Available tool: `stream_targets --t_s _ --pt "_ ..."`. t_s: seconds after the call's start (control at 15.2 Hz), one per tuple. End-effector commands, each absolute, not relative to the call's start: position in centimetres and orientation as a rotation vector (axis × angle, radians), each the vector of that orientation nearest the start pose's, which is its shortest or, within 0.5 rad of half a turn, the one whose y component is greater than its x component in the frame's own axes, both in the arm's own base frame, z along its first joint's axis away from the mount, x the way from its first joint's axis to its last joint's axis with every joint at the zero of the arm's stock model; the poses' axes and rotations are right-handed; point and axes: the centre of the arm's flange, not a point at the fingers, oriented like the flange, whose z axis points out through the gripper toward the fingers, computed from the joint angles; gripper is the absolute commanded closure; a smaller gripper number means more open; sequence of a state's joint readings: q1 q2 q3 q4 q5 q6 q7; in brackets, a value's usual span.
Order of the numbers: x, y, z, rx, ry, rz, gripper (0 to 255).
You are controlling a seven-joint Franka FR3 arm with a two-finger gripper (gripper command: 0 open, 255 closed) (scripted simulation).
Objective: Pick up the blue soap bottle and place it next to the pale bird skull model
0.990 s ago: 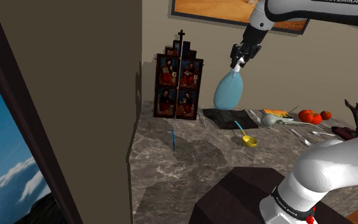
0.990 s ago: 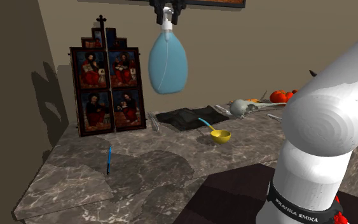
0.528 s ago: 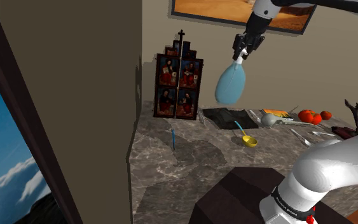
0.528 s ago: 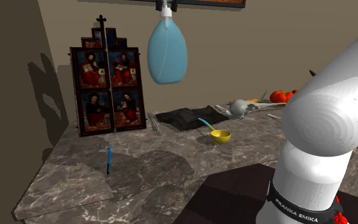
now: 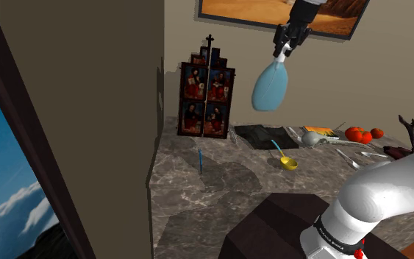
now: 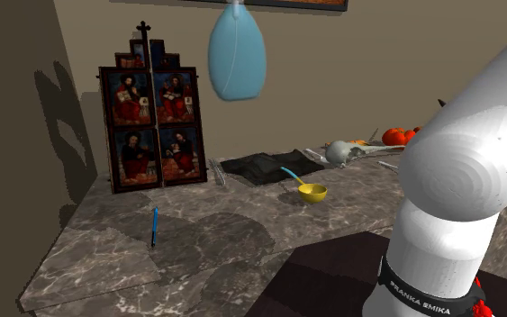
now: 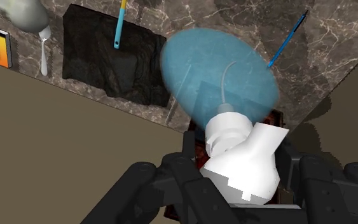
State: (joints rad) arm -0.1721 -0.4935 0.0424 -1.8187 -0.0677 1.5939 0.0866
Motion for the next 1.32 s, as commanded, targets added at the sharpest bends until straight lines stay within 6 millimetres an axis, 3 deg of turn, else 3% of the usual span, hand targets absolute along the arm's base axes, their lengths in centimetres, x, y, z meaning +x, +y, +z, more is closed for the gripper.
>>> stream_targets --t_s 0.0,0.13,1.25 --pt "38.5 -5.1 75.5 -3.186 0.362 -0.43 255" --pt "38.5 -5.1 76.2 -3.186 0.362 -0.43 255" --pt "24.5 -22.1 71.8 -3.186 0.362 -0.43 255"
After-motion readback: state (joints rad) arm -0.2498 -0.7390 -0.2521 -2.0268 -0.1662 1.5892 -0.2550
